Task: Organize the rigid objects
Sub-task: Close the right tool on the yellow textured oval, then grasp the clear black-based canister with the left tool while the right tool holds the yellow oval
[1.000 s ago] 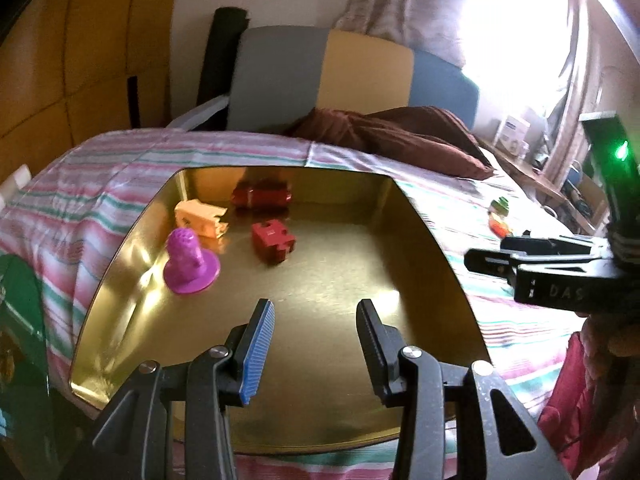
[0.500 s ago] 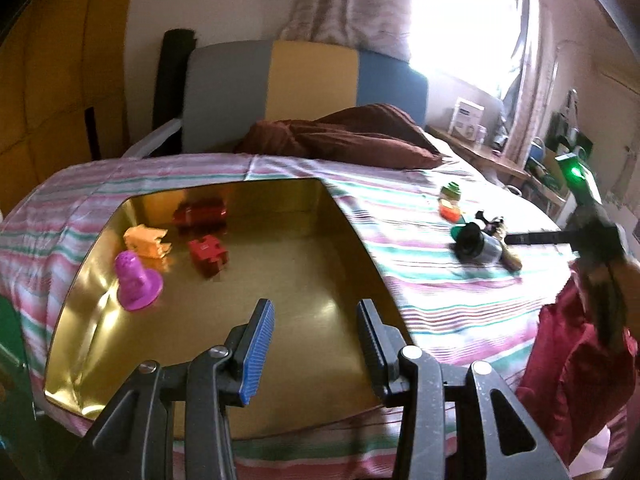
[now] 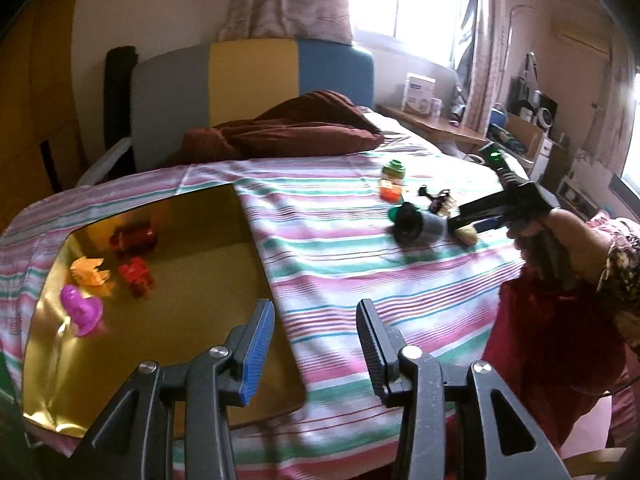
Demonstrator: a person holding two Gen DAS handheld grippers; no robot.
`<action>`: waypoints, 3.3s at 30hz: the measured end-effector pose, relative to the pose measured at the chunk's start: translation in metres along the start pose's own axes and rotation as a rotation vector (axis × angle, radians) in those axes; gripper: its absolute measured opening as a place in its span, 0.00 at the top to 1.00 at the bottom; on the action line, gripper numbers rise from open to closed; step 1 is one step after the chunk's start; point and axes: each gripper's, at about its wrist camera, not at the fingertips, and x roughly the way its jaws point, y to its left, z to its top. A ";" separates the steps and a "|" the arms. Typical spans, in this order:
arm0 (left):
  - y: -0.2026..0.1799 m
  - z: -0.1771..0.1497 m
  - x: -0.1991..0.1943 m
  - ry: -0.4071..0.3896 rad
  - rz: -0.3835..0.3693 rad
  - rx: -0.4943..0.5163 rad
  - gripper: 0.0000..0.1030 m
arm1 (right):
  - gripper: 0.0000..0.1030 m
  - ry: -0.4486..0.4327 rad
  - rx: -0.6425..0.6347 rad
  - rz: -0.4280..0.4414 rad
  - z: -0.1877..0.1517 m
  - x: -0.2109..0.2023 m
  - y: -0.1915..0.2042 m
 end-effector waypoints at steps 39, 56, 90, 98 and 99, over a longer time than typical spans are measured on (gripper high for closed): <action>-0.127 0.101 0.192 0.190 -0.106 0.081 0.56 | 0.56 0.009 0.014 -0.067 0.000 -0.003 -0.010; -0.147 0.090 0.175 0.147 -0.071 0.498 0.56 | 0.56 0.010 0.028 -0.056 0.005 0.001 -0.017; -0.089 0.091 0.208 0.336 -0.167 0.528 0.50 | 0.56 0.009 0.084 -0.004 0.002 -0.004 -0.028; -0.099 0.081 0.205 0.301 -0.138 0.514 0.51 | 0.56 0.009 0.083 -0.006 0.004 -0.002 -0.027; -0.100 0.081 0.206 0.300 -0.130 0.502 0.51 | 0.56 0.009 0.083 -0.006 0.004 -0.002 -0.027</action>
